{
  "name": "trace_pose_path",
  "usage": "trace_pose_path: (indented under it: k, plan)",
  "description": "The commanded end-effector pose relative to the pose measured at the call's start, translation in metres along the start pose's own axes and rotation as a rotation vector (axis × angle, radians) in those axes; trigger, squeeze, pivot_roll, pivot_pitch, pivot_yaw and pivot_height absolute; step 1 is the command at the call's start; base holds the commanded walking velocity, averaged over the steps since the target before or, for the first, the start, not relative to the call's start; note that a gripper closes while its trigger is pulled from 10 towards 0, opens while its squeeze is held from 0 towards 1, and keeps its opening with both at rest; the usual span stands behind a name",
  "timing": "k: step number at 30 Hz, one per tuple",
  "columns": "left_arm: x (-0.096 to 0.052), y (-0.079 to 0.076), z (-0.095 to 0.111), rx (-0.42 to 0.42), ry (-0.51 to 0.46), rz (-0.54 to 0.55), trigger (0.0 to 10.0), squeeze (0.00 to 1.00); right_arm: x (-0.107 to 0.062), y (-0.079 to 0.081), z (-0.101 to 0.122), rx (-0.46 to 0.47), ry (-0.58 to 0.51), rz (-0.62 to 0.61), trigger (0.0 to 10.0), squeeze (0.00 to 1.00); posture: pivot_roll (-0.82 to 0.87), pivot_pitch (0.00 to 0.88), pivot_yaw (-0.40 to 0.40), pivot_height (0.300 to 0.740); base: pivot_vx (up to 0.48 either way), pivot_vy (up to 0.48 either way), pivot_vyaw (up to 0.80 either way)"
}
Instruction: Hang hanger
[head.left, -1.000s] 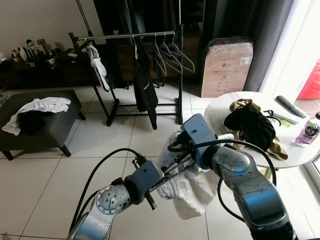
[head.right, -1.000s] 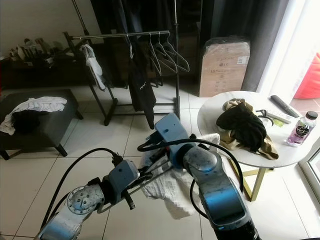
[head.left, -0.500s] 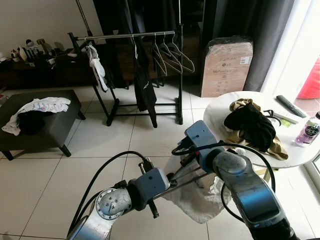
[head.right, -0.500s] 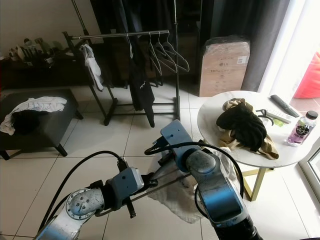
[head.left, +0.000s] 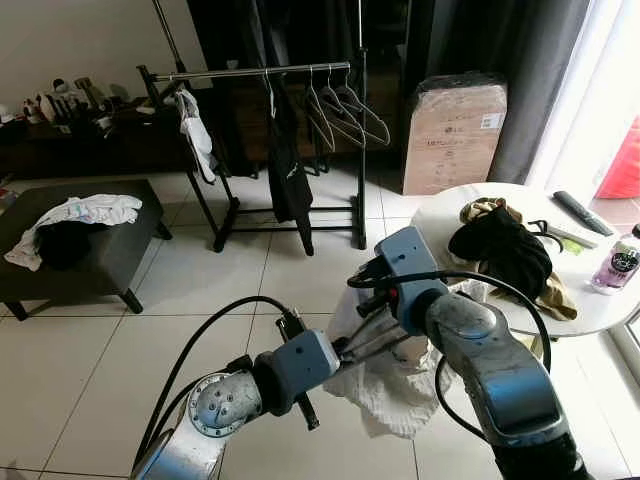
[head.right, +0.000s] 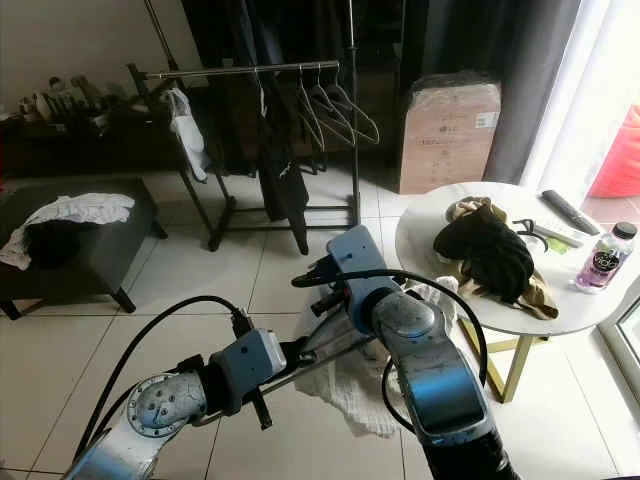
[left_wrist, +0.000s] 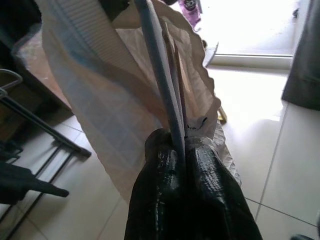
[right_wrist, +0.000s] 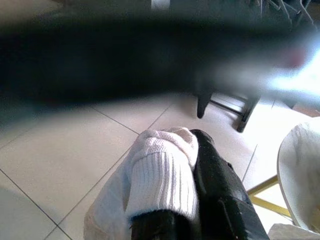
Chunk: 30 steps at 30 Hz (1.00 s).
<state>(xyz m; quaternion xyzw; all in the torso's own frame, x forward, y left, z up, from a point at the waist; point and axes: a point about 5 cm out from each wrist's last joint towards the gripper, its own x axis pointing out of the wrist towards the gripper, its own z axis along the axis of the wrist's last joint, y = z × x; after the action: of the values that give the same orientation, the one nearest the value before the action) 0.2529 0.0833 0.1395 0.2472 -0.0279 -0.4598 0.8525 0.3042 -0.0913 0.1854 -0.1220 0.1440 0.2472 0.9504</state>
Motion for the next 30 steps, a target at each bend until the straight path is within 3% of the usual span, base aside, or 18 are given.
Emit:
trace_pose_path:
  k: [1, 7, 11, 26, 27, 28, 29, 30]
  plan:
    - [0.002, -0.003, 0.019, 0.061, -0.08, -0.001, 10.0, 0.0, 0.0, 0.004, 0.005, 0.018, -0.032, 0.047, 10.0, 0.0, -0.07, 0.065, 0.057, 0.74, 0.0, 0.0, 0.0]
    - [0.005, 0.006, 0.019, -0.019, -0.088, 0.099, 10.0, 0.0, -0.006, -0.003, 0.0, 0.063, -0.038, 0.061, 10.0, 0.0, -0.07, 0.067, 0.057, 0.74, 0.0, 0.0, 0.0]
    - [0.006, 0.008, 0.019, -0.06, -0.085, 0.127, 10.0, 0.0, -0.008, -0.005, 0.005, 0.175, -0.09, 0.074, 10.0, 0.0, -0.07, 0.073, 0.058, 0.74, 0.0, 0.0, 0.0]
    - [0.007, 0.009, 0.016, -0.08, -0.058, 0.136, 10.0, 0.0, -0.009, -0.006, 0.011, 0.259, -0.134, 0.088, 10.0, 0.0, -0.07, 0.085, 0.061, 0.74, 0.0, 0.0, 0.0]
    - [0.007, 0.009, 0.016, -0.079, -0.057, 0.137, 10.0, 0.0, -0.01, -0.006, 0.011, 0.261, -0.136, 0.091, 10.0, 0.15, -0.07, 0.085, 0.061, 0.74, 0.0, 0.0, 0.0]
    - [0.007, 0.009, 0.016, -0.079, -0.057, 0.137, 10.0, 0.0, -0.01, -0.005, 0.011, 0.262, -0.137, 0.094, 10.0, 0.15, -0.07, 0.085, 0.061, 0.74, 0.0, 0.0, 0.0]
    - [0.007, 0.009, 0.016, -0.077, -0.057, 0.137, 10.0, 0.0, -0.01, -0.005, 0.012, 0.263, -0.137, 0.096, 10.0, 0.95, -0.07, 0.086, 0.062, 0.74, 0.0, 0.0, 0.0]
    - [0.007, 0.01, 0.016, -0.077, -0.057, 0.137, 10.0, 0.0, -0.01, -0.005, 0.012, 0.264, -0.137, 0.096, 10.0, 0.95, -0.07, 0.086, 0.062, 0.74, 0.0, 0.0, 0.0]
